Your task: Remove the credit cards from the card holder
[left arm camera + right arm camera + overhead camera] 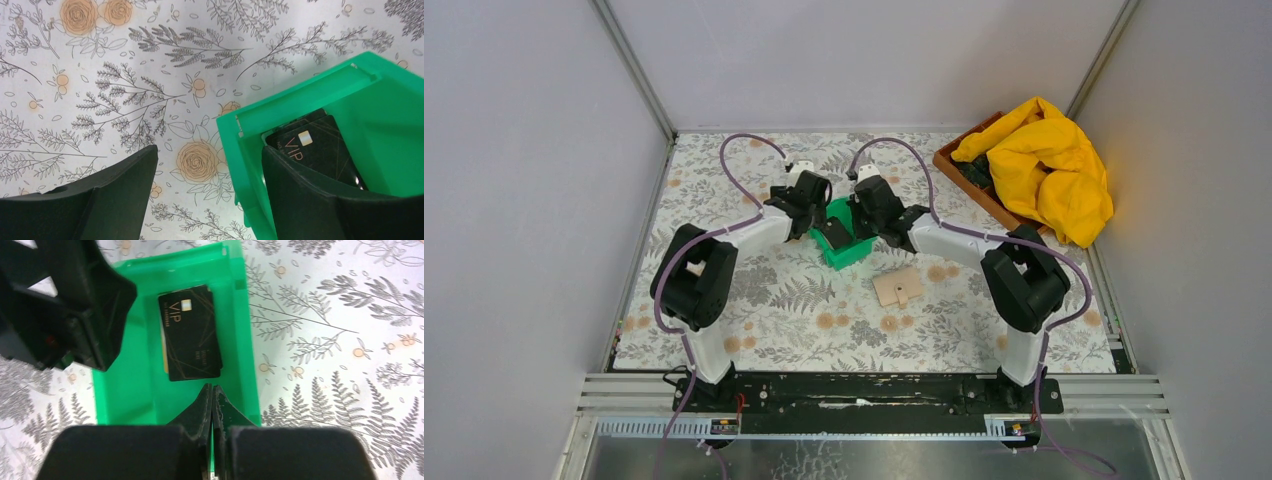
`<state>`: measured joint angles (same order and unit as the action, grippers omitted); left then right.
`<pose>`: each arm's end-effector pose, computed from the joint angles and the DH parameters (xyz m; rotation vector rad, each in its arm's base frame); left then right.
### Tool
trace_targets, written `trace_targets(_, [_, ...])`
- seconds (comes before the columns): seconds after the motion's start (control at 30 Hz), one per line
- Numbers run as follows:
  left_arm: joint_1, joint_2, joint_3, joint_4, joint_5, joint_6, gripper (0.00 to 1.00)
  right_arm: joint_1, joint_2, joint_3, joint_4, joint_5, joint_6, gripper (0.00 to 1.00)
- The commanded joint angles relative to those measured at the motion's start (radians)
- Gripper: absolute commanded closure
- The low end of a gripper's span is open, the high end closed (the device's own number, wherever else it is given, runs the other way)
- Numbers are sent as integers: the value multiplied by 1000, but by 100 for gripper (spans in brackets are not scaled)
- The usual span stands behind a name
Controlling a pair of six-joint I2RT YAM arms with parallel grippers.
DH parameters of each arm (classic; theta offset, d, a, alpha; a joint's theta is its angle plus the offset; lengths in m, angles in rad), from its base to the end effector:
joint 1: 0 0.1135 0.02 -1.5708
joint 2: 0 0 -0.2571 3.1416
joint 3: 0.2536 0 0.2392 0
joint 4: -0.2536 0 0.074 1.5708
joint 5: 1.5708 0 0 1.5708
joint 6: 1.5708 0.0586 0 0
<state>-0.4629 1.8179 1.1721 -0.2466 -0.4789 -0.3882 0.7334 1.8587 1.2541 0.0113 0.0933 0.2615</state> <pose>0.3548 -0.1469 0.1733 -0.1136 2.3378 0.1789 0.3211 0.2820 0.2038 -0.4609 2.1506 0.4677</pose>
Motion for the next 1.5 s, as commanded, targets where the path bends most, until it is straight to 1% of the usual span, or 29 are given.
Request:
trace_targets(0.0, [4, 2, -30, -6, -20, 8, 17, 7, 29, 78, -82, 123, -2, 100])
trace_targets(0.37, [4, -69, -107, -36, 17, -37, 17, -7, 108, 163, -132, 237, -6, 100])
trace_targets(0.7, [-7, -153, -190, -45, 118, -91, 17, -22, 206, 296, -161, 206, -18, 100])
trace_targets(0.93, [-64, -187, -252, -46, 168, -148, 19, -22, 252, 383, -173, 173, -20, 100])
trace_targets(1.2, [-128, -251, -321, -34, 176, -220, 20, -22, 300, 470, -185, 138, -20, 100])
trace_targets(1.47, [-148, -284, -301, -45, 185, -235, 20, -22, 339, 531, -171, 63, 9, 99])
